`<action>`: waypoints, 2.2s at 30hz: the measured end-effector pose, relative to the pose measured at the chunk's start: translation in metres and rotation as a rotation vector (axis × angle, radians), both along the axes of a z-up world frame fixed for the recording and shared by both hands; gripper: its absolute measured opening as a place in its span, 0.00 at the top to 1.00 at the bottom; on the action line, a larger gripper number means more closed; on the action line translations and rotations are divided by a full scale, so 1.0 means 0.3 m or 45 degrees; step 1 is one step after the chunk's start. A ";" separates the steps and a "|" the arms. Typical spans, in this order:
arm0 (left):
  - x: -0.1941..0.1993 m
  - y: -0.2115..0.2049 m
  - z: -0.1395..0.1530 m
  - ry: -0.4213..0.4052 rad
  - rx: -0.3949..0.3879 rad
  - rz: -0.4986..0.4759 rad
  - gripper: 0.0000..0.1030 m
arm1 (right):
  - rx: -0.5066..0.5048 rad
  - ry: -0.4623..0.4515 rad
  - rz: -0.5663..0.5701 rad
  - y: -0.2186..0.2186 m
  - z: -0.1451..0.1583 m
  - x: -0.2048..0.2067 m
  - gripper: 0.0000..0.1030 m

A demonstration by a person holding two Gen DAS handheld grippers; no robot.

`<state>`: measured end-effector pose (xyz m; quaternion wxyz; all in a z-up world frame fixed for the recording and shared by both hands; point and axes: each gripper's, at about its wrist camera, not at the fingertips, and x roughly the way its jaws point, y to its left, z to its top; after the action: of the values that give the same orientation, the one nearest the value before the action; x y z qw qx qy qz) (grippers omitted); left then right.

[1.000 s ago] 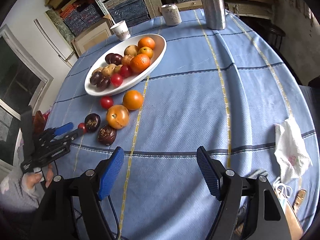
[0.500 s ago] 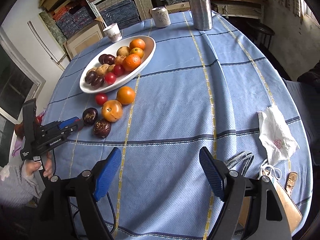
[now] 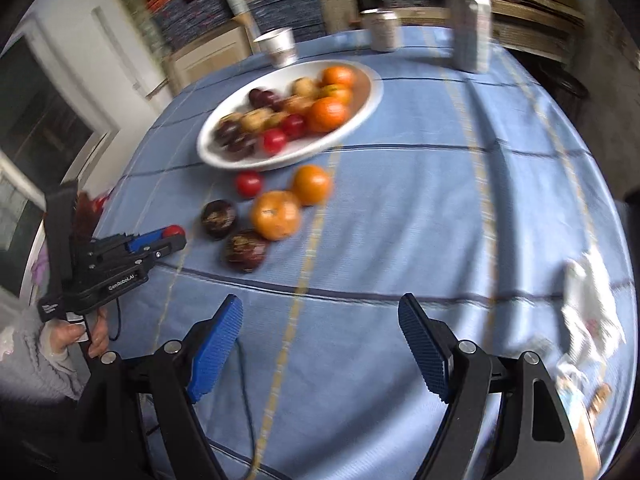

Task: Organize fruits
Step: 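Grasp the red tomato with the left tool while the right tool grasps the dark brown fruit, then carry both fruits over the white plate and open both tools to release them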

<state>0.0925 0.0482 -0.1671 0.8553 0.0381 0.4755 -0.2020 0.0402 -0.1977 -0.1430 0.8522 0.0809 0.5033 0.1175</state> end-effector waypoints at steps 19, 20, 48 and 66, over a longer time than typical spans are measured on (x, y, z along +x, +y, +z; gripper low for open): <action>-0.192 0.232 0.124 -0.036 0.077 0.192 0.74 | 0.007 0.019 0.143 0.238 -0.158 0.190 0.45; -0.195 0.231 0.124 -0.034 0.078 0.192 0.74 | 0.003 0.017 0.146 0.240 -0.160 0.192 0.47; 0.115 -0.084 0.218 -0.116 0.065 0.086 0.74 | 0.002 -0.164 -0.031 -0.112 0.112 0.130 0.58; 0.683 -0.185 0.175 -0.105 0.124 0.171 0.74 | -0.030 -0.274 0.103 0.052 0.168 0.678 0.58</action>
<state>0.2973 -0.0073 -0.1146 0.8830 0.0559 0.4506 -0.1192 0.2435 -0.1822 -0.0927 0.8968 0.0374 0.4131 0.1540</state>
